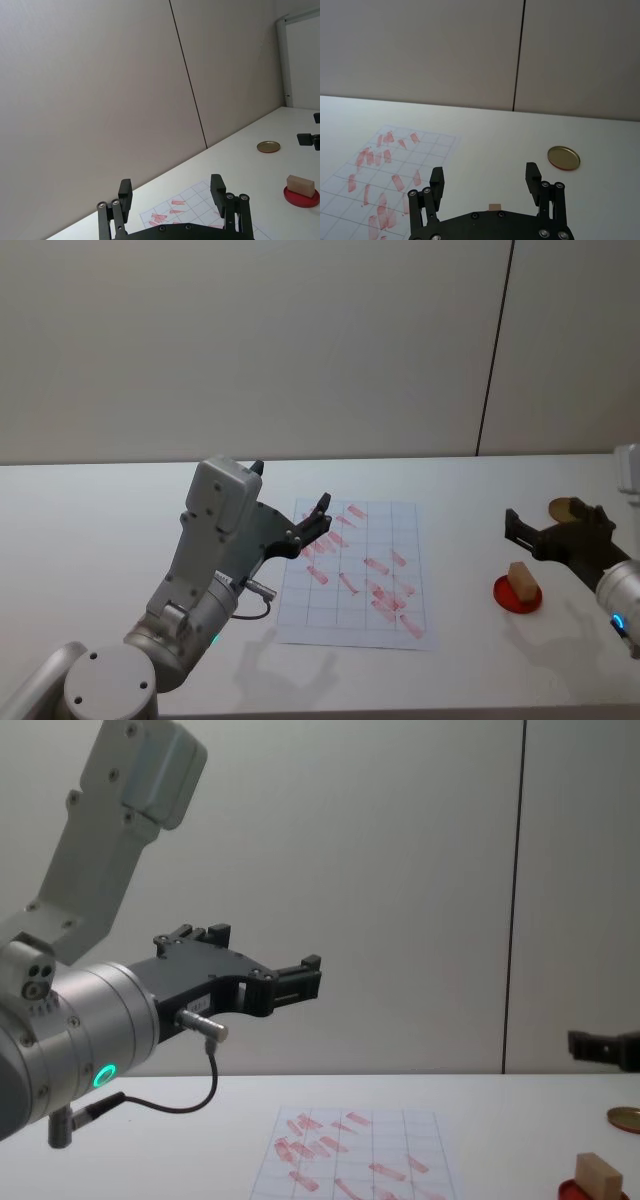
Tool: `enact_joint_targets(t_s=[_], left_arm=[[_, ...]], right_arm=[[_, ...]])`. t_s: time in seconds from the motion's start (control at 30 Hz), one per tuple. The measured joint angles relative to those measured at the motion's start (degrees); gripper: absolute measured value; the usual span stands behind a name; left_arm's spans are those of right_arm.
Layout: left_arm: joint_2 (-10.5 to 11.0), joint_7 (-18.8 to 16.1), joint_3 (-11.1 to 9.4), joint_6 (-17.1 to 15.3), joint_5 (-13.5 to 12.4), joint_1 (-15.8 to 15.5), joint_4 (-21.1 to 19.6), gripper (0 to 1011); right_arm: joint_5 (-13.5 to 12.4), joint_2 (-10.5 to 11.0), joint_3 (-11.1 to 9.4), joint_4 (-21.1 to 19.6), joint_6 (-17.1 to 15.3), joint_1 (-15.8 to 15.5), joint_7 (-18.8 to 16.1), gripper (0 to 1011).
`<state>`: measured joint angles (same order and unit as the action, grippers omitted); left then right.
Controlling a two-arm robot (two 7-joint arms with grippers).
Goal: Use the one hand to pick up the stamp and affix it onto the A4 paper.
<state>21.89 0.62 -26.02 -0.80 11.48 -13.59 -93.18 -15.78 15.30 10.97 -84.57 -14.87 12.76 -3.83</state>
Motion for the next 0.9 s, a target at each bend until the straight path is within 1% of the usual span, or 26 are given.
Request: enact_joint_targets(t_s=[0.1,0.13,0.23,0.37,0.47,0.67,0.77,0.8,0.9], left_arm=[[0.0,0.0,0.0,0.0,0.0,0.0,0.0,993],[0.0,0.0,0.0,0.0,0.0,0.0,0.0,993],[0.0,0.0,0.0,0.0,0.0,0.0,0.0,993],[0.0,0.0,0.0,0.0,0.0,0.0,0.0,993],[0.0,0.0,0.0,0.0,0.0,0.0,0.0,993],[0.0,0.0,0.0,0.0,0.0,0.0,0.0,993],[0.0,0.0,0.0,0.0,0.0,0.0,0.0,993],[0.0,0.0,0.0,0.0,0.0,0.0,0.0,993],[0.0,0.0,0.0,0.0,0.0,0.0,0.0,993]], right_arm=[[-0.1,0.0,-0.3,0.9,-1.7,0.4,0.8,1001],[-0.1,0.0,-0.3,0.9,-1.7,0.4,0.8,1001],[-0.2,-0.1,-0.5,1.7,-3.2,0.6,1.5,1001],[-0.3,-0.1,-0.7,2.6,-4.4,0.8,2.1,1001],[-0.3,-0.2,-0.8,3.2,-4.8,1.0,2.2,1001],[-0.2,-0.6,-0.8,5.8,-5.5,1.8,2.4,1001],[0.2,-1.0,-0.6,8.0,-5.7,2.6,2.4,1001],[0.2,-1.0,-0.6,8.0,-5.7,2.6,2.4,1001],[0.8,-1.5,-0.3,10.5,-5.7,3.7,1.9,1001]])
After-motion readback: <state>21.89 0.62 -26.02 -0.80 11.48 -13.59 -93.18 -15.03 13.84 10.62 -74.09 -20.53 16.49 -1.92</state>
